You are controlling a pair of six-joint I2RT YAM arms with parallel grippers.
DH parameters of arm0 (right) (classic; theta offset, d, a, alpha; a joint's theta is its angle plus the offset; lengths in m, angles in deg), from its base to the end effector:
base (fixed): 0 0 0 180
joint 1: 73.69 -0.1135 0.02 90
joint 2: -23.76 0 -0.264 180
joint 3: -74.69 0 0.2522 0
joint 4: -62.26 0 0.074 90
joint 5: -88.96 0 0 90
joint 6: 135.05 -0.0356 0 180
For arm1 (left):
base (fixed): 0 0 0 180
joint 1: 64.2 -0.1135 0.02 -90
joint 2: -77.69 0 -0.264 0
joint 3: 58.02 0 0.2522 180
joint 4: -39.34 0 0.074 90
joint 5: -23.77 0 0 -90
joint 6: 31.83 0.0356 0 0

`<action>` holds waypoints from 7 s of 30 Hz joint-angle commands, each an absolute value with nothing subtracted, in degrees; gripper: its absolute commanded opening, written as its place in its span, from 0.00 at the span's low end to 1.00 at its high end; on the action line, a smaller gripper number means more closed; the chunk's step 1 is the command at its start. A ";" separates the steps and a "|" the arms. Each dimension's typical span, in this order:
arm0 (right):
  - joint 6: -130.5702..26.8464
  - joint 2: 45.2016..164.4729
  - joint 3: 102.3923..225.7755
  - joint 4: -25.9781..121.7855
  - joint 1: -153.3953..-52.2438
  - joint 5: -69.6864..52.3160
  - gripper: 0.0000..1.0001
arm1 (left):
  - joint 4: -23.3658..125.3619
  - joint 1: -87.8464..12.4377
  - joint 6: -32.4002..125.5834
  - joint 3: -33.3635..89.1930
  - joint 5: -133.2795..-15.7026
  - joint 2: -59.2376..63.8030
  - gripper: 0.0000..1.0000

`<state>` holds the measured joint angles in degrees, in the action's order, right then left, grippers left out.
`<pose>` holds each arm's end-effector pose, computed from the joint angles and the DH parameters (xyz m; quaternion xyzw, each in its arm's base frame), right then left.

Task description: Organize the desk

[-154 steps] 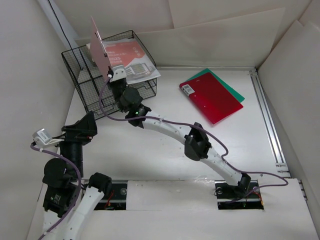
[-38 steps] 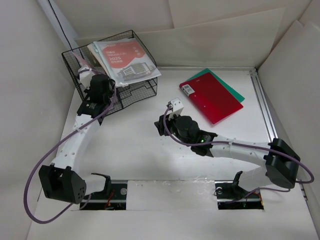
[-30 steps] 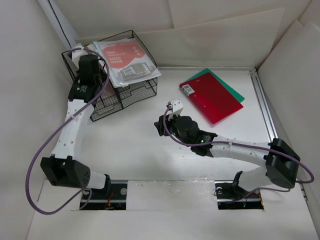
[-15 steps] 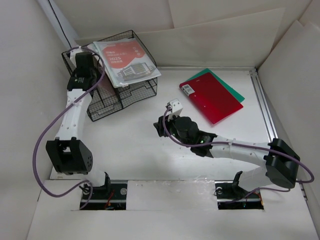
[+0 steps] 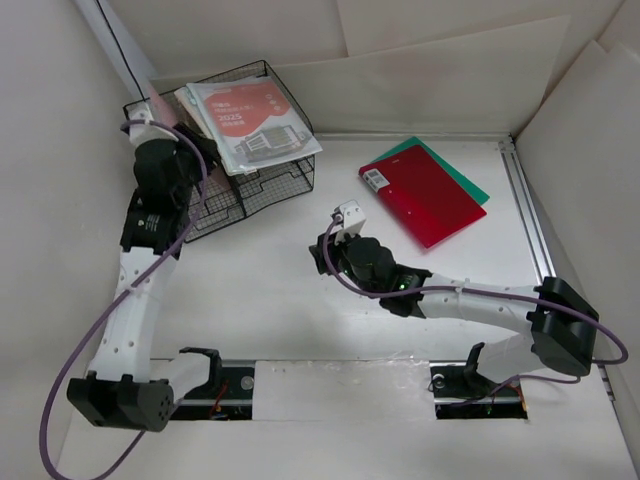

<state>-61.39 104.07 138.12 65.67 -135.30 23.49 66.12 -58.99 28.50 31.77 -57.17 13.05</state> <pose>0.1653 0.2748 0.2757 -0.1739 0.7588 0.2510 0.5754 0.2438 -0.0166 0.4561 -0.2052 0.6870 -0.1542 0.6798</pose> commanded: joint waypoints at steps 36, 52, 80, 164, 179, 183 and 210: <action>-112.10 93.27 113.50 59.56 -84.34 6.97 0.86 | 22.78 -19.47 22.66 1.54 -77.74 2.81 0.68; -123.26 103.82 114.90 71.09 -81.16 5.01 0.76 | 21.11 -18.94 22.66 -0.75 -77.74 3.86 0.68; -121.87 108.67 117.28 77.06 -78.88 6.78 0.00 | 24.27 -18.94 23.20 -0.75 -73.79 5.00 0.71; -102.20 64.81 102.94 57.13 -73.87 -16.78 0.68 | -14.57 -25.53 -16.54 12.00 -62.89 -39.57 0.00; -91.54 64.27 126.15 47.80 -73.87 -7.39 1.00 | -5.53 -22.63 0.68 4.97 -65.61 -13.21 0.00; -91.01 65.42 129.14 47.80 -73.87 -4.39 1.00 | 1.41 -22.63 5.51 5.76 -65.61 -5.03 0.00; -92.07 80.00 130.55 61.86 -76.50 -12.73 1.00 | 53.64 -25.09 44.35 48.82 -1.12 21.79 0.00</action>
<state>-91.83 79.72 130.89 56.16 -75.19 -10.93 53.57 -24.96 37.40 45.85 -10.75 21.46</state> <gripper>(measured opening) 0.994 0.191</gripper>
